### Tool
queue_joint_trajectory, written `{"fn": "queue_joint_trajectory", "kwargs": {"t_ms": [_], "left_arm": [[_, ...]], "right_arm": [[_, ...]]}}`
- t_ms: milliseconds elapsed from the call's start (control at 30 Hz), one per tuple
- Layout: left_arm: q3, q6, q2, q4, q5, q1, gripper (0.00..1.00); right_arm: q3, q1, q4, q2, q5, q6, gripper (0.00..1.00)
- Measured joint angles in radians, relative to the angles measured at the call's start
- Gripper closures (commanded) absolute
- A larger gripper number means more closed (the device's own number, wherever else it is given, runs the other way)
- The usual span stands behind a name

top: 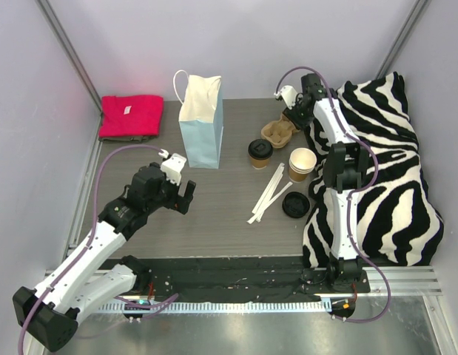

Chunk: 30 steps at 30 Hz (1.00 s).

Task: Pack the takeout coffee

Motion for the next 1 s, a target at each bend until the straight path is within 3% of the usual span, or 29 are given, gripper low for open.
{"fn": "queue_joint_trajectory", "kwargs": {"t_ms": [233, 333, 433, 467, 533, 1000], "left_arm": [[0.0, 0.0, 0.001, 0.0, 0.003, 0.003, 0.0], [-0.002, 0.0, 0.001, 0.001, 0.004, 0.006, 0.0], [-0.002, 0.0, 0.007, 0.001, 0.007, 0.008, 0.0], [-0.002, 0.0, 0.008, 0.001, 0.007, 0.009, 0.0], [-0.002, 0.0, 0.01, 0.001, 0.008, 0.01, 0.0], [-0.01, 0.0, 0.01, 0.002, 0.015, 0.019, 0.0]], "right_arm": [[0.0, 0.011, 0.0, 0.015, 0.0, -0.023, 0.55], [0.0, 0.016, 0.0, 0.026, 0.0, -0.028, 0.59], [0.0, 0.017, 0.0, 0.032, 0.0, -0.033, 0.71], [0.0, 0.017, 0.0, 0.033, 0.0, -0.034, 0.84], [0.002, 0.017, 0.0, 0.033, -0.002, -0.04, 0.99], [0.024, 0.019, 0.007, 0.035, -0.039, 0.003, 0.99]]}}
